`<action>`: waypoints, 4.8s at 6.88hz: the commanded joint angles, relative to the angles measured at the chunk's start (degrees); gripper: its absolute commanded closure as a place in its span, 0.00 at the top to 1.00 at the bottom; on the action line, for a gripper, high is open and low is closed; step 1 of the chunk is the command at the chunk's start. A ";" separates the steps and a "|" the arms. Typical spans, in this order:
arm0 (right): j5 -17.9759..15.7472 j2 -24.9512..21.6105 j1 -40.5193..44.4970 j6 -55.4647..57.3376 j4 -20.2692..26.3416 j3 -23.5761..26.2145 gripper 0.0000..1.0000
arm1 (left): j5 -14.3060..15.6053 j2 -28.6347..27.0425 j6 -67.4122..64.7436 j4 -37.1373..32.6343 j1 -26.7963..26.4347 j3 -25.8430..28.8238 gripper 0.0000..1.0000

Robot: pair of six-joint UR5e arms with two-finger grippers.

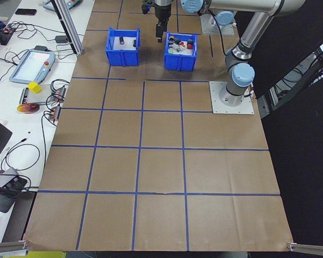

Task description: Place button box in front

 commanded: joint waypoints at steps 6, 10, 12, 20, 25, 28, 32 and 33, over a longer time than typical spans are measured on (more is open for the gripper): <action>-1.50 1.46 0.17 -5.88 -0.25 -0.51 1.00 | 1.14 -1.48 -4.51 -0.46 1.05 -0.09 0.99; -0.89 10.40 5.77 -18.08 -4.38 -6.89 1.00 | 1.14 -0.17 -23.58 -1.61 0.97 -2.11 1.00; -1.50 18.65 11.13 -28.23 -4.73 -14.09 1.00 | -0.25 0.45 -40.34 -0.30 -0.08 -4.21 1.00; -0.54 32.49 23.64 -67.31 -3.50 -26.10 1.00 | -8.26 13.56 -110.00 12.65 -18.07 -29.59 0.99; -1.33 36.70 23.81 -67.42 -15.19 -18.96 1.00 | -7.99 2.38 -123.83 30.48 -32.78 -33.40 0.98; -1.50 36.18 23.99 -67.94 -15.19 -19.31 0.57 | -7.56 1.94 -123.75 31.25 -33.93 -37.51 0.94; -1.50 35.83 23.99 -68.56 -15.28 -19.67 0.13 | -7.38 0.36 -125.51 36.27 -33.93 -38.41 0.55; -1.50 35.39 23.90 -68.56 -15.36 -19.75 0.10 | -7.47 0.10 -125.68 36.36 -33.84 -38.50 0.37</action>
